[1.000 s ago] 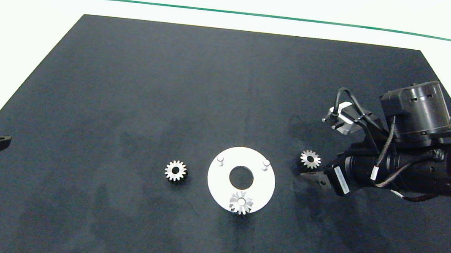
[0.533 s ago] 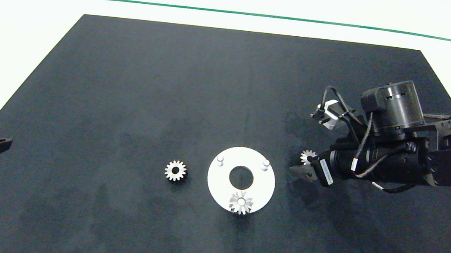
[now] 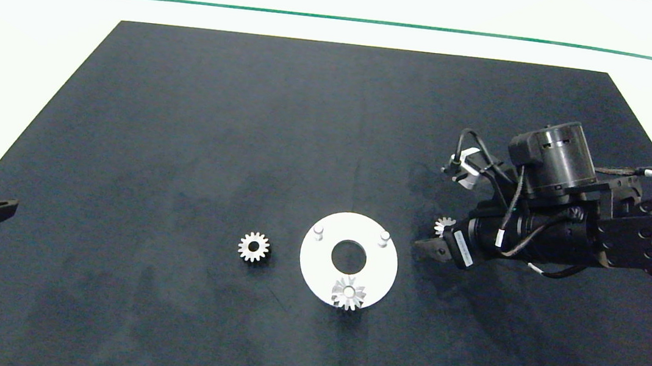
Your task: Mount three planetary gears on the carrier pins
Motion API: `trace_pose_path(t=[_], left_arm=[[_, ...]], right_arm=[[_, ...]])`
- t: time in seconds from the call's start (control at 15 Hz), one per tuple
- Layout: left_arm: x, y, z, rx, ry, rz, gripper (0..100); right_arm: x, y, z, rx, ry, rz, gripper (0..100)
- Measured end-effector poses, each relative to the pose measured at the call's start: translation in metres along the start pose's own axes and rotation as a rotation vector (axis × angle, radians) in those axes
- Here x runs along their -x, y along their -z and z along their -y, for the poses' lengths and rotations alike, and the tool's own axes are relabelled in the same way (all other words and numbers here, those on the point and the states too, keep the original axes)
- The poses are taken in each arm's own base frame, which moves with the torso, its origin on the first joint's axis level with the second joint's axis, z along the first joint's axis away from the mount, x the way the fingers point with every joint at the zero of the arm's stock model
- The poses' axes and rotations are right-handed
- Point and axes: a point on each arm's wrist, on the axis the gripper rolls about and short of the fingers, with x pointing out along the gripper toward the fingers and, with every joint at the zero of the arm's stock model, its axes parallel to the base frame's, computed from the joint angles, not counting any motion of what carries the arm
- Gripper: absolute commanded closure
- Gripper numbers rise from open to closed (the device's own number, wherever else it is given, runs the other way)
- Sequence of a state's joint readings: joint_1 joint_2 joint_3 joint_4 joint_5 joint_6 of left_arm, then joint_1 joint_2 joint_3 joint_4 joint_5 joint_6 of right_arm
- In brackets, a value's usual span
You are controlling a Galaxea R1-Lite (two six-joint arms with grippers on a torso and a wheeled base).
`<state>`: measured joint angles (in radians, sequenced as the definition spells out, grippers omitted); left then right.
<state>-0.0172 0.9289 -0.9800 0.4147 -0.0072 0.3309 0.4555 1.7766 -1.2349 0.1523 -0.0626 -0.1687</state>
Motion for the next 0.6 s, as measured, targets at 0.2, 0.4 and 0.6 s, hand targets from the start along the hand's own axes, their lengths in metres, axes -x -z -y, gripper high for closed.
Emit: trace_pose_path(t=[0.2, 0.4, 0.6], left_arm=[[0.0001, 0.0001, 0.0001, -0.001, 0.002, 0.000, 0], [0.0002, 0.0001, 0.0001, -0.001, 0.001, -0.001, 0], [0.0002, 0.0002, 0.0001, 0.000, 0.001, -0.001, 0]], right_arm=[[-0.0001, 0.0003, 0.0001, 0.000, 0.000, -0.001, 18], [-0.0008, 0.0006, -0.0004, 0.003, 0.000, -0.003, 24], [-0.0010, 0.0009, -0.0006, 0.004, 0.001, -0.005, 30]])
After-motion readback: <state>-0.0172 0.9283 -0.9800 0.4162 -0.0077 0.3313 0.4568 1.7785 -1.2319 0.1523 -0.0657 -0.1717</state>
